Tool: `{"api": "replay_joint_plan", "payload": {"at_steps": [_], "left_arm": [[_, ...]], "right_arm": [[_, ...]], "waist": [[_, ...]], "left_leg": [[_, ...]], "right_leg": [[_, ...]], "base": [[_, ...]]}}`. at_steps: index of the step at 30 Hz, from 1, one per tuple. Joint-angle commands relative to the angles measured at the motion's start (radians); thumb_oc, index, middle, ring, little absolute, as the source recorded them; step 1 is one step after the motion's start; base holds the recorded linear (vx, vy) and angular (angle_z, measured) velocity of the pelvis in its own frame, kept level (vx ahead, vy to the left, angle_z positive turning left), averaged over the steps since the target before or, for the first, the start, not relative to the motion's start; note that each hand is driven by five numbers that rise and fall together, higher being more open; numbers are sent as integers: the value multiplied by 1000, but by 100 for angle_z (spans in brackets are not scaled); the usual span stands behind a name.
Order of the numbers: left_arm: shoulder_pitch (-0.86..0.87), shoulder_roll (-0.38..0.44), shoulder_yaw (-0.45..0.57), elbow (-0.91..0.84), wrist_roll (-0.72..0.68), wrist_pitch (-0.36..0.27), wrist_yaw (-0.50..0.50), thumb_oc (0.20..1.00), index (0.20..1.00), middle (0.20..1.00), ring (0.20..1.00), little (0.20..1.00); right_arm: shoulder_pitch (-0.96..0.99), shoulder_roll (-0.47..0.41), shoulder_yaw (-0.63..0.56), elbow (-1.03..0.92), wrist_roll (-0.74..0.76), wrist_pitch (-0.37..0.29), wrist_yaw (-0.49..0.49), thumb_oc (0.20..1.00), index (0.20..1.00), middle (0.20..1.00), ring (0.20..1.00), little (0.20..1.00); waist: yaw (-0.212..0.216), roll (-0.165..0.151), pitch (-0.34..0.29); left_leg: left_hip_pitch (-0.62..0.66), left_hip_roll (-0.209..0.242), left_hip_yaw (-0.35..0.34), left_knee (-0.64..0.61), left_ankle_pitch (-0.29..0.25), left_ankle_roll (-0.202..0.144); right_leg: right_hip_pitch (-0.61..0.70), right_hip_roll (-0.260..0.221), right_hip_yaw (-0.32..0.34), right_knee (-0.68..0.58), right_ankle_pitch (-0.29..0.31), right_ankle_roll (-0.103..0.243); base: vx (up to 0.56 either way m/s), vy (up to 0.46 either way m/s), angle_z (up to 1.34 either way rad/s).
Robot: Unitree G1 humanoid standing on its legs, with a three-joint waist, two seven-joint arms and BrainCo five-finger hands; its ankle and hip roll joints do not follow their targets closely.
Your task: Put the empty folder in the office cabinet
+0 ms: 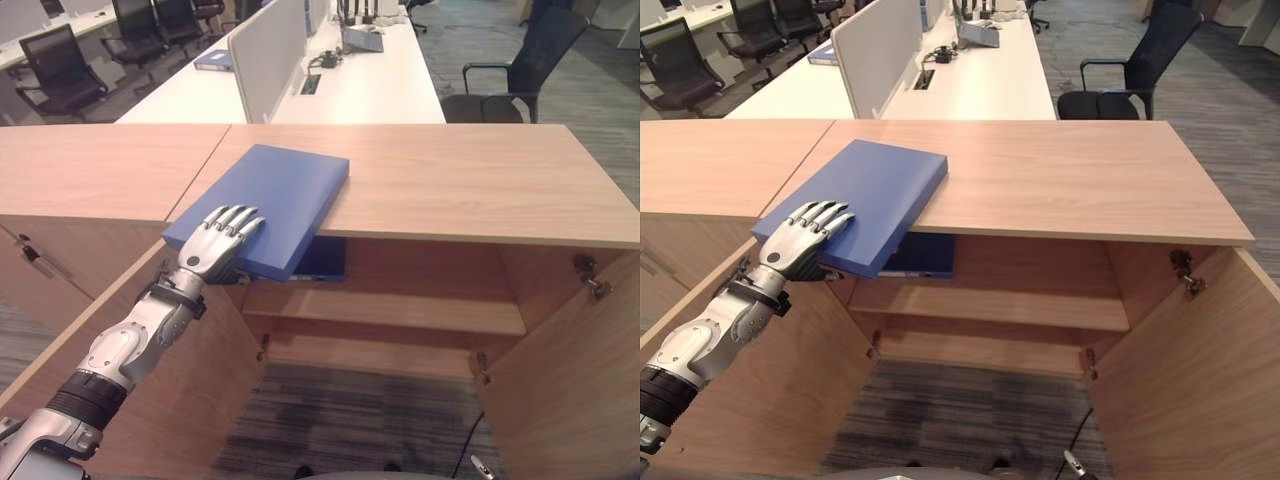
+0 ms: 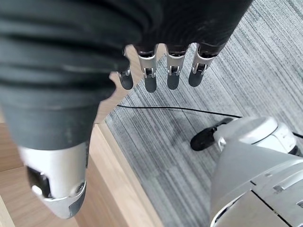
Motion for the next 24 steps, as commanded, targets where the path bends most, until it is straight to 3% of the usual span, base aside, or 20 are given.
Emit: {"api": "replay_joint_plan", "payload": {"at_steps": [1, 12, 13, 14, 15, 16, 18, 24], "left_arm": [[-145, -13, 38, 23, -8, 7, 20, 1000, 1000, 1000, 1000, 1000], [-156, -25, 26, 49, -5, 13, 19, 1000, 1000, 1000, 1000, 1000], [-156, -26, 25, 50, -6, 13, 19, 959, 959, 959, 959, 959], [-156, -26, 25, 50, -6, 13, 19, 787, 787, 787, 787, 787], [-155, -29, 25, 54, -8, 14, 19, 564, 564, 564, 564, 564], [-156, -32, 24, 58, -9, 16, 21, 489, 489, 489, 489, 489], [-156, -35, 23, 62, -11, 16, 22, 200, 200, 200, 200, 200], [-142, -44, 31, 64, -15, 16, 25, 200, 200, 200, 200, 200]], "right_arm": [[-77, -1, -21, 61, 12, -13, 9, 1000, 1000, 1000, 1000, 1000], [-75, 0, -25, 59, 12, -12, 5, 1000, 1000, 1000, 1000, 1000], [-74, 0, -26, 60, 12, -12, 5, 1000, 1000, 1000, 1000, 1000], [-74, 0, -26, 60, 12, -12, 5, 1000, 1000, 1000, 1000, 1000], [-73, 1, -26, 60, 13, -12, 5, 1000, 1000, 1000, 1000, 1000], [-72, 1, -26, 59, 16, -12, 5, 1000, 1000, 1000, 1000, 1000], [-72, 2, -27, 59, 20, -13, 7, 1000, 1000, 1000, 1000, 1000], [-71, 6, -29, 56, 26, -16, 4, 1000, 1000, 1000, 1000, 1000]], "waist": [[18, 1, 51], [13, -3, 54], [13, -4, 53], [13, -2, 51], [13, -4, 51], [12, -4, 50], [11, -6, 50], [12, -11, 52]], "left_leg": [[136, 69, 19, 14, -162, -56], [133, 66, 28, 15, -151, -55], [133, 66, 29, 14, -151, -55], [138, 68, 28, 14, -163, -55], [138, 68, 29, 15, -163, -55], [139, 68, 29, 15, -163, -55], [139, 68, 30, 14, -163, -55], [138, 68, 34, 14, -154, -55]], "right_leg": [[9, -76, 4, 56, -71, 98], [3, -77, 7, 63, -63, 96], [3, -77, 8, 63, -63, 96], [8, -76, 9, 59, -72, 98], [8, -76, 9, 59, -72, 98], [9, -76, 10, 59, -72, 98], [7, -76, 10, 60, -72, 99], [0, -78, 11, 65, -63, 97]], "base": [[-45, 2, 0], [-8, 1, 0], [38, 16, 0], [43, 10, 0], [40, 7, 0], [0, 0, 0], [0, 0, 0], [-27, 1, -1]]}}
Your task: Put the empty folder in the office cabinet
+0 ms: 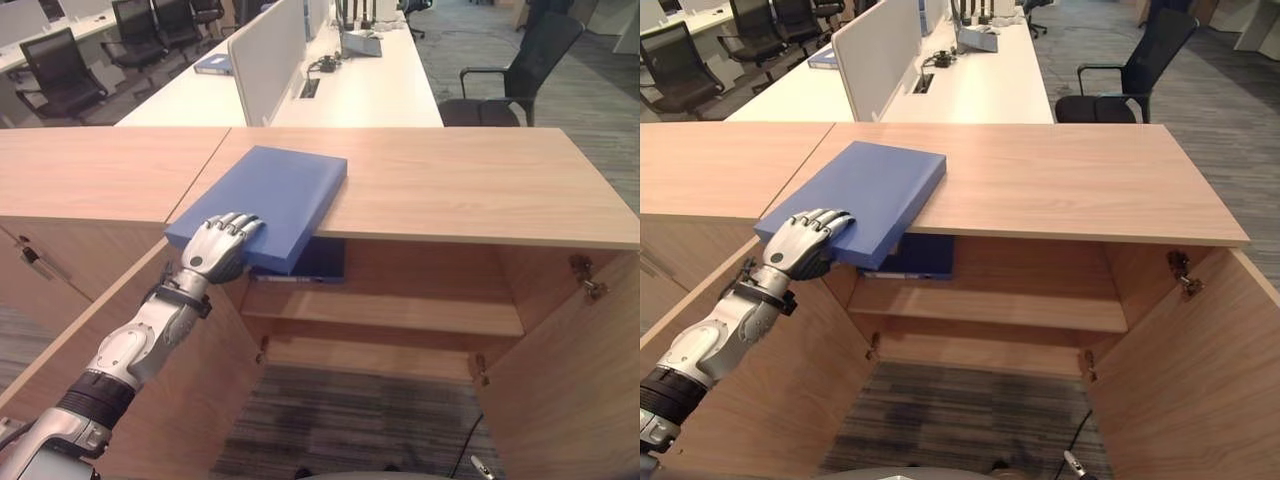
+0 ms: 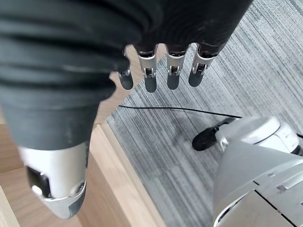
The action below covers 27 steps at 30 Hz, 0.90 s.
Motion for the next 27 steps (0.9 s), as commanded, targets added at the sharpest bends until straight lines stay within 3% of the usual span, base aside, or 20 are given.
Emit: {"api": "replay_joint_plan", "payload": {"at_steps": [1, 14, 27], "left_arm": [[-129, -7, 33, 41, -15, 8, -16, 200, 200, 200, 200, 200], [-135, 10, 55, 15, -17, 10, -6, 200, 200, 200, 200, 200], [-158, -27, 281, -173, -154, 11, 115, 200, 200, 200, 200, 200]], "right_arm": [[-72, 7, -30, 54, 29, -17, 4, 1000, 1000, 1000, 1000, 1000], [-77, 9, -32, 51, 29, -17, 6, 1000, 1000, 1000, 1000, 1000], [-83, 38, -15, 43, 34, -21, 10, 1000, 1000, 1000, 1000, 1000]], "waist": [[14, -7, 58], [15, -4, 53], [27, -6, 45]], "left_leg": [[130, 67, 33, 14, -154, -55], [136, 67, 33, 15, -164, -54], [129, 64, 27, 17, -147, -57]], "right_leg": [[-4, -78, 8, 64, -64, 98], [4, -78, 8, 64, -74, 99], [5, -81, -1, 67, -66, 93]], "base": [[0, 0, 0], [1, 2, 0], [-9, -5, 0]]}}
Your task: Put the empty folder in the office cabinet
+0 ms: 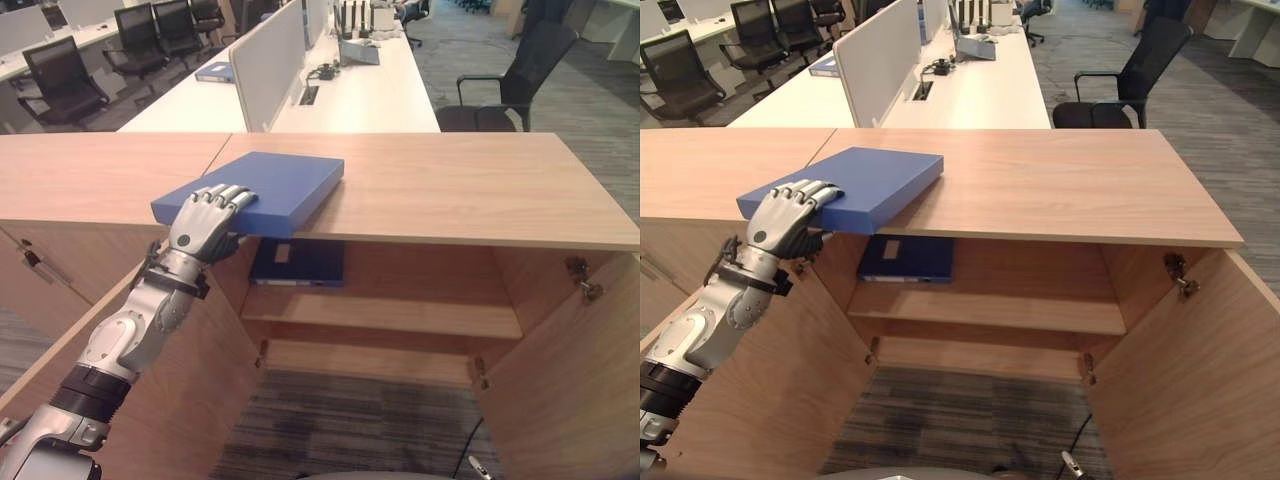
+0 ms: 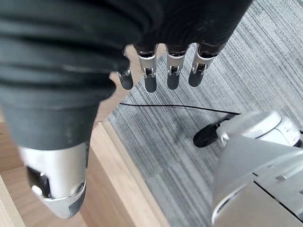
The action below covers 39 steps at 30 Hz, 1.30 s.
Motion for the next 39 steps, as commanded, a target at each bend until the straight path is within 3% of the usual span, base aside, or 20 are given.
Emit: {"api": "replay_joint_plan", "payload": {"at_steps": [1, 9, 22, 26, 27, 31, 39], "left_arm": [[-150, -24, 142, -40, -100, 13, 111, 200, 200, 200, 200, 200], [-149, -119, 293, -149, -262, -27, 219, 200, 200, 200, 200, 200], [-158, -219, 307, -283, -458, -94, 230, 200, 200, 200, 200, 200], [-165, -246, 296, -308, -544, -121, 219, 200, 200, 200, 200, 200], [-164, -280, 282, -331, -665, -156, 193, 200, 200, 200, 200, 200], [-151, -313, 269, -357, -808, -189, 143, 200, 200, 200, 200, 200], [-78, -377, 245, -412, -1085, -222, 33, 200, 200, 200, 200, 200]], "right_arm": [[-79, 19, -13, 45, 35, -22, 8, 1000, 1000, 1000, 1000, 1000], [-85, 39, 6, 30, 40, -40, -1, 1000, 1000, 1000, 1000, 1000], [-93, 47, 37, -1, 25, -59, -15, 1000, 1000, 1000, 1000, 1000], [-105, 48, 51, -22, 23, -64, -21, 1000, 1000, 1000, 1000, 1000], [-120, 53, 75, -66, 25, -72, -19, 1000, 1000, 1000, 1000, 1000], [-131, 58, 107, -125, 32, -76, -12, 1000, 1000, 1000, 1000, 1000], [-109, 34, 249, -491, 66, -92, 70, 1000, 1000, 1000, 1000, 1000]], "waist": [[25, -4, 53], [32, -4, 52], [36, -3, 49], [38, -2, 50], [41, -1, 52], [45, 0, 56], [53, 0, 63]], "left_leg": [[116, 63, 26, 17, -145, -57], [114, 62, 22, 19, -141, -59], [102, 60, 14, 19, -134, -58], [102, 59, 10, 18, -133, -57], [99, 59, 7, 19, -132, -55], [94, 58, 2, 20, -130, -54], [90, 58, -1, 22, -125, -51]], "right_leg": [[-7, -82, 0, 67, -70, 93], [-1, -82, -4, 68, -72, 86], [-2, -79, -11, 68, -69, 80], [-1, -79, -13, 68, -69, 79], [-2, -79, -15, 71, -69, 78], [-6, -81, -16, 76, -69, 78], [-7, -83, -20, 80, -71, 77]], "base": [[0, 0, 0], [0, 0, 0], [-2, -2, 1], [-1, -3, 2], [-12, -8, 5], [-15, 0, 4], [-6, 3, 2]]}}
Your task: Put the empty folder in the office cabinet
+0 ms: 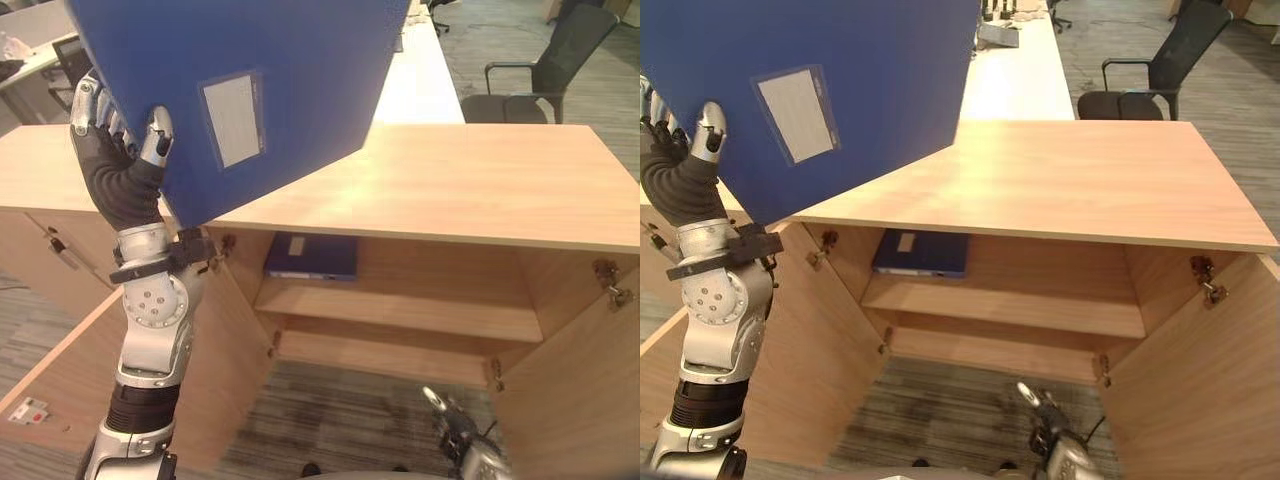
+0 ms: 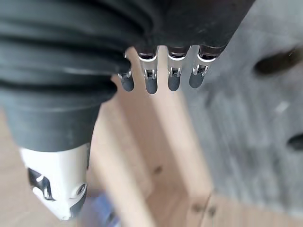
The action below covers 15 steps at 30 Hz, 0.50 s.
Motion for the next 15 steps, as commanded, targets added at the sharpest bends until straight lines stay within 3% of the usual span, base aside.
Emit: {"api": "replay_joint_plan", "payload": {"at_steps": [1, 15], "left_arm": [[-59, -10, 16, -48, -142, -73, -48, 200, 200, 200, 200, 200], [13, -68, -72, -91, -326, -66, -97, 200, 200, 200, 200, 200]], "right_arm": [[-51, 1, 19, -120, 62, -53, 60, 1000, 1000, 1000, 1000, 1000], [-80, -38, 180, -709, 261, -67, 121, 1000, 1000, 1000, 1000, 1000]], "waist": [[28, -35, 32], [37, -41, 30]], "left_leg": [[92, 57, 25, 21, -126, -48], [91, 56, 27, 20, -123, -44]], "right_leg": [[-19, -86, 5, 74, -68, 78], [-18, -91, 7, 71, -65, 76]], "base": [[0, 0, 0], [0, 0, 0]]}}
